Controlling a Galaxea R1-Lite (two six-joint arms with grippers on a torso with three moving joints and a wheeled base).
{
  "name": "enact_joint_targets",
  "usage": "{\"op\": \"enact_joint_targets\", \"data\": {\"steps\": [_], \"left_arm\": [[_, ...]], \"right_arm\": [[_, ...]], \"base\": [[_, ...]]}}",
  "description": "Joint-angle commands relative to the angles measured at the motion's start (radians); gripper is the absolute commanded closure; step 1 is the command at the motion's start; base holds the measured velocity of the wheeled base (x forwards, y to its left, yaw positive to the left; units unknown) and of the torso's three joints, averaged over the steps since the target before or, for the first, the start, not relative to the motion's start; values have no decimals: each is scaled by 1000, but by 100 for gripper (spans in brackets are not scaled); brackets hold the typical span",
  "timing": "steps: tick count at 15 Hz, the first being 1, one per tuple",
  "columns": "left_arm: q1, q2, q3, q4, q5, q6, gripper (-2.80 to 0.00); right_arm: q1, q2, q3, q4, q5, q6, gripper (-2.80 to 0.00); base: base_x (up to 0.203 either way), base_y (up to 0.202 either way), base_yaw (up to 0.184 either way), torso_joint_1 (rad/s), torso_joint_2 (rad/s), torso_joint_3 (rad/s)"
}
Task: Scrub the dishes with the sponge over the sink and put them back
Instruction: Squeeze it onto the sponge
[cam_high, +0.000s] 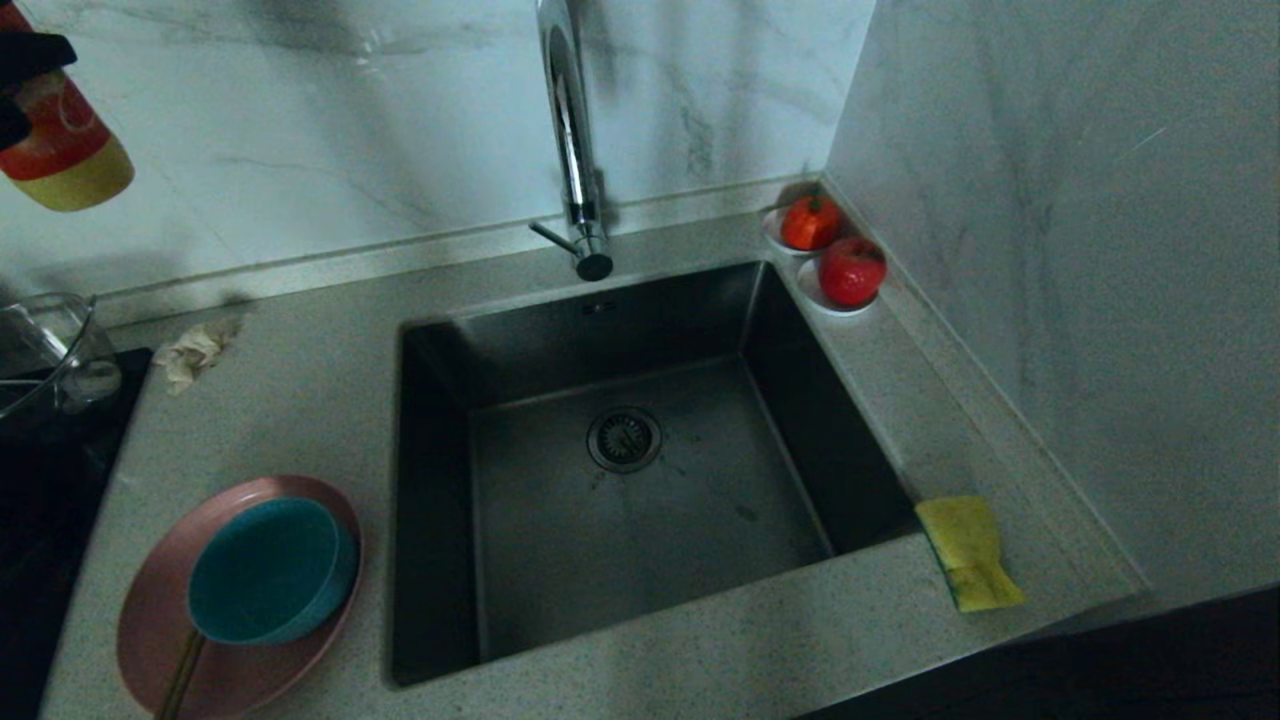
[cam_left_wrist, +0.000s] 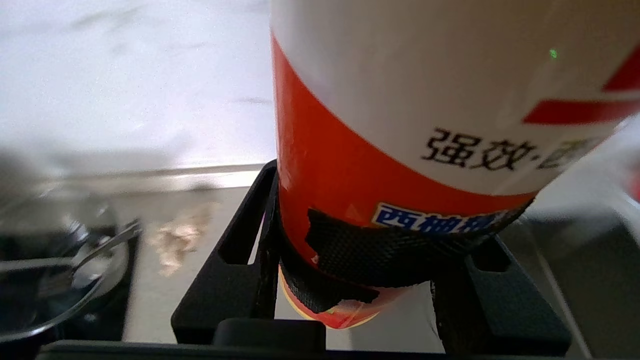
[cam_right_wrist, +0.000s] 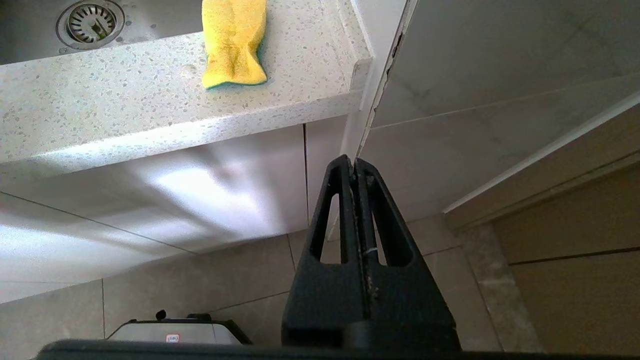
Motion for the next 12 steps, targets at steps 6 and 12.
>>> {"op": "enact_joint_targets", "data": {"steps": [6, 12], "left_arm": [[-271, -178, -10, 245, -157, 135, 0], [-508, -90, -55, 247, -159, 143, 0]], "right_arm": [[0, -1, 0, 1, 0, 0, 0], [0, -1, 0, 1, 0, 0, 0]], "base": [[0, 0, 0, 0, 0, 0], [0, 0, 0, 0, 0, 0]]}}
